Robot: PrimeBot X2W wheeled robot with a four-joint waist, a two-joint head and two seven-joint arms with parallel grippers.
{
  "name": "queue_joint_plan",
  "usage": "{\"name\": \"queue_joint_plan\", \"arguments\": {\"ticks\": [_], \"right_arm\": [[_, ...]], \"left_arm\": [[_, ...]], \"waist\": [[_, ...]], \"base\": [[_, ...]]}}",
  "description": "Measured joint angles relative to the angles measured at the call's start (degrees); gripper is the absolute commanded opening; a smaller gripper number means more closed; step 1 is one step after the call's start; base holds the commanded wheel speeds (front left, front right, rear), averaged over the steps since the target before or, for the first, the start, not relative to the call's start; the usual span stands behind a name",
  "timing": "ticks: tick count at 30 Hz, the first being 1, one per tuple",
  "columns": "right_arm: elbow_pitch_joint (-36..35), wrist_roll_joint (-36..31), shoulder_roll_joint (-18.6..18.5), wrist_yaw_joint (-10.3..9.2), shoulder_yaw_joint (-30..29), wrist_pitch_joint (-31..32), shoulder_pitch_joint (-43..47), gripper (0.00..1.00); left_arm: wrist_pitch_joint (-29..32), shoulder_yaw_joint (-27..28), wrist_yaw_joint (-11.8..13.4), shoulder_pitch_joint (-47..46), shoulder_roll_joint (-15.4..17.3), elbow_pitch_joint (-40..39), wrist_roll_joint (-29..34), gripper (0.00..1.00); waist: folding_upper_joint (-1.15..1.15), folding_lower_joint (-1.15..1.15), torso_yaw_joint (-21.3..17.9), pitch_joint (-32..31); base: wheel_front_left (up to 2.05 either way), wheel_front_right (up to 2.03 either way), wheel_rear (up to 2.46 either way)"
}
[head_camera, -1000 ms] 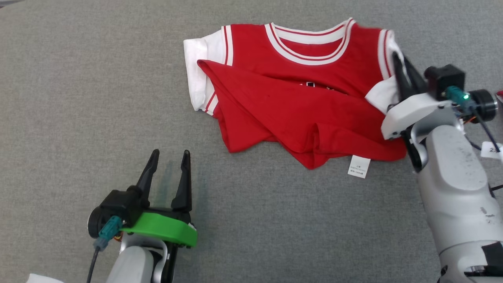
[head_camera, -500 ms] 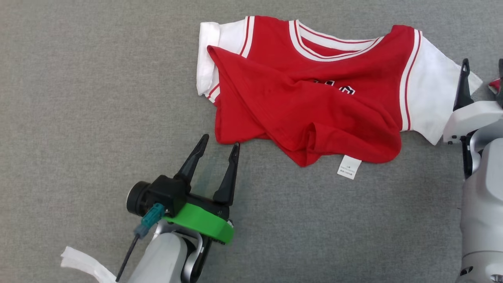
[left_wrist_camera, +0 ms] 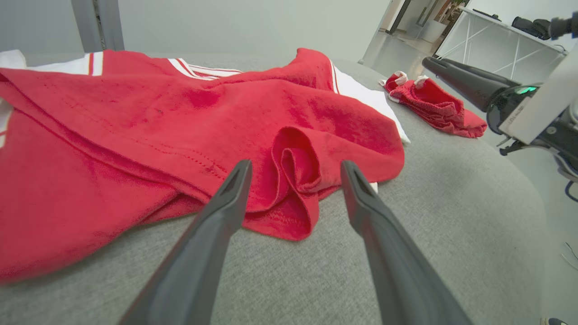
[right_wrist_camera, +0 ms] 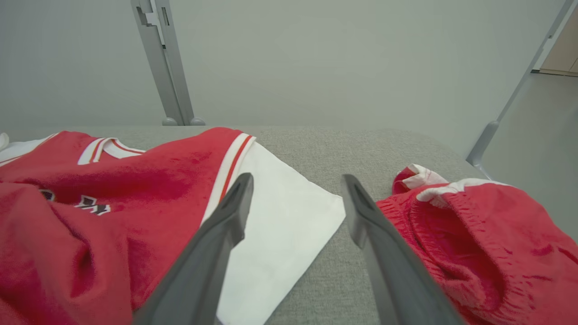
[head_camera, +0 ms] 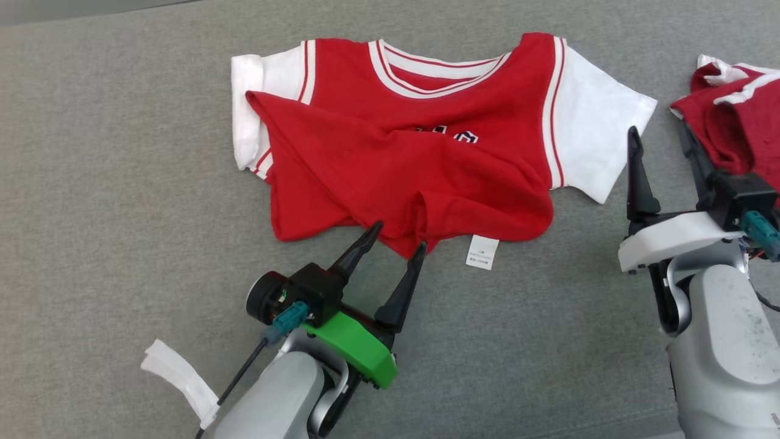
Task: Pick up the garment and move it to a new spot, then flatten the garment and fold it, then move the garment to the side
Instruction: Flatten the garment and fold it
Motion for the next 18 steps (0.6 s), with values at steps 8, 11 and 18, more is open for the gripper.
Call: {"name": "queue_joint_plan", "arguments": {"ticks": [8, 11, 18], "right_arm": [[-1.6, 3.2, 0.0, 0.0, 4.7, 0.0, 3.7, 1.0], [-1.9, 3.9, 0.0, 0.0, 5.5, 0.0, 4.3, 1.0], [-2.2, 4.4, 0.0, 0.0, 6.1, 0.0, 5.4, 1.0]], "left_arm": [[0.0, -4.4, 0.0, -4.0, 1.9, 5.8, -2.5, 1.0], [0.0, -4.5, 0.0, -5.2, 2.4, 7.4, -3.2, 1.0], [0.0, -2.9, 0.0, -6.0, 2.3, 8.8, -4.0, 0.26]], "waist": [[0.0, 0.0, -5.7, 0.3], [0.0, 0.0, -7.4, 0.6], [0.0, 0.0, -9.5, 0.9]], "base": [[0.0, 0.0, 0.0], [0.0, 0.0, 0.0], [0.0, 0.0, 0.0]]}}
